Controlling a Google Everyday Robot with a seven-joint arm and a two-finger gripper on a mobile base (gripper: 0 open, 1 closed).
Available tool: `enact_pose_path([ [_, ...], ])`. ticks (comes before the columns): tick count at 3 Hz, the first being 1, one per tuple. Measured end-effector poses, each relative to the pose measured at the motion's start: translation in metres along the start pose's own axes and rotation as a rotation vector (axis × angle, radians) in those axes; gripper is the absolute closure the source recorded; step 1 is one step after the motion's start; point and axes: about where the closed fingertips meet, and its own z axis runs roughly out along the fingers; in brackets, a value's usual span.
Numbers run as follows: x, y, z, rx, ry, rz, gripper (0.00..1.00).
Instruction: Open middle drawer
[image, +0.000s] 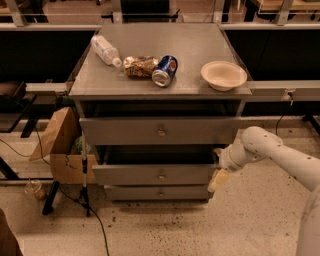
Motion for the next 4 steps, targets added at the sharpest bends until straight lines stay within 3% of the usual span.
enact_pose_path([
  [1, -0.002, 0.005, -0.02, 0.052, -0.016, -0.008, 0.0],
  [2, 0.015, 0.014, -0.018, 0.016, 0.024, 0.03, 0.0],
  [3, 0.045, 0.033, -0.028, 0.0, 0.066, 0.108, 0.0],
  [4, 0.107, 0.06, -0.08, 0.011, 0.11, 0.202, 0.0],
])
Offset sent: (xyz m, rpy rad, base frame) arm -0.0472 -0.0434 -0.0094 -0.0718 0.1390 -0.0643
